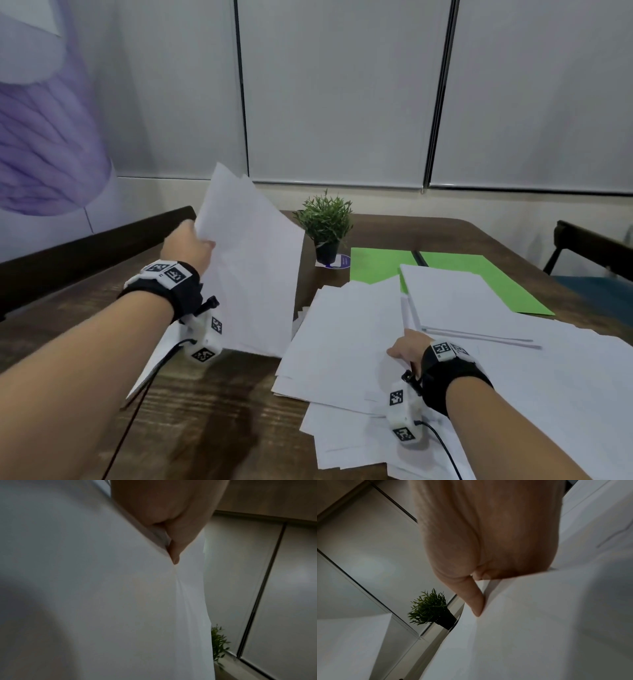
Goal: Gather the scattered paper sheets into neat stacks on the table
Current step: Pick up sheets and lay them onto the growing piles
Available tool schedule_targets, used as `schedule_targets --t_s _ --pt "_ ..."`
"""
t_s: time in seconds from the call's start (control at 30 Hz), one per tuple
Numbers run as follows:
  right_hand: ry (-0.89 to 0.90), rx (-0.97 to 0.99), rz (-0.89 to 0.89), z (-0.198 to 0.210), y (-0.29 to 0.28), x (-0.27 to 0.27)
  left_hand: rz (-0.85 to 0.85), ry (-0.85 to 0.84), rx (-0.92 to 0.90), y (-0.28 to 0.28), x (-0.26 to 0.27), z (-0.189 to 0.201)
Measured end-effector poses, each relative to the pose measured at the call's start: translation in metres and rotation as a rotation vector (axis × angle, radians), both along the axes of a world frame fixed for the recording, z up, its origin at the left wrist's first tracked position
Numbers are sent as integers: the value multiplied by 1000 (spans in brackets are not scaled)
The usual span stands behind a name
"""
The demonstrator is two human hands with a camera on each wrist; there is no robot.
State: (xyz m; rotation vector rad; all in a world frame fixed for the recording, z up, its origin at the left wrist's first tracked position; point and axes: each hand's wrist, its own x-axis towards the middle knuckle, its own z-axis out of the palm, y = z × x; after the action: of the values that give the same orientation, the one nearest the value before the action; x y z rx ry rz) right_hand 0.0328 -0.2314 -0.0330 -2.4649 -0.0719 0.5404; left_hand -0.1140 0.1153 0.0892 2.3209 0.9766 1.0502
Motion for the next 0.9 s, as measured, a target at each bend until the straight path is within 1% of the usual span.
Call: schedule_targets --t_s 0.03,0.07,0.1,0.13,0.23,0.3,0.37,0.4,0.47,0.5,0.6,0.63,0.67,0.7,0.73,0.77,0.83,0.9 --pt "2 14 13 -1 0 2 0 -41 1 -2 2 7" --pt "16 2 62 -6 -1 4 -10 -82 -5 -4 4 13" --pt "22 41 74 -9 -2 4 -29 -119 -31 -5 6 19" --pt "46 128 24 -12 -2 8 -49 -152 -64 -7 8 24" --pt "69 211 -65 -8 -4 8 -133 -259 -214 -10 19 30" --pt "104 324 -126 -6 -5 7 -186 -276 -308 -13 29 23" --pt "168 455 -176 -9 -7 6 -262 -251 -429 -17 42 4" --pt "199 551 -233 -13 -6 9 -294 -226 -483 -20 48 -9" --pt "240 722 -313 -15 -5 8 -318 -122 -555 -28 60 -40" --pt "253 766 -327 -18 -5 9 -318 -66 -587 -33 66 -58" --pt "358 874 -275 -21 -7 13 -340 80 -642 -54 81 -105" --pt "396 892 -237 -22 -9 14 -353 140 -661 -67 81 -113" --pt "397 877 -198 -22 -10 14 -376 215 -686 -79 82 -121" --pt "370 819 -133 -19 -11 11 -395 307 -682 -89 82 -127" --pt "313 728 -71 -17 -13 10 -398 393 -684 -98 81 -129" --pt "255 606 9 -13 -14 8 -406 436 -691 -102 83 -133" --pt "128 401 149 -24 -16 18 -419 463 -712 -105 83 -136" --pt "105 361 205 -30 -17 23 -404 439 -728 -104 83 -133"
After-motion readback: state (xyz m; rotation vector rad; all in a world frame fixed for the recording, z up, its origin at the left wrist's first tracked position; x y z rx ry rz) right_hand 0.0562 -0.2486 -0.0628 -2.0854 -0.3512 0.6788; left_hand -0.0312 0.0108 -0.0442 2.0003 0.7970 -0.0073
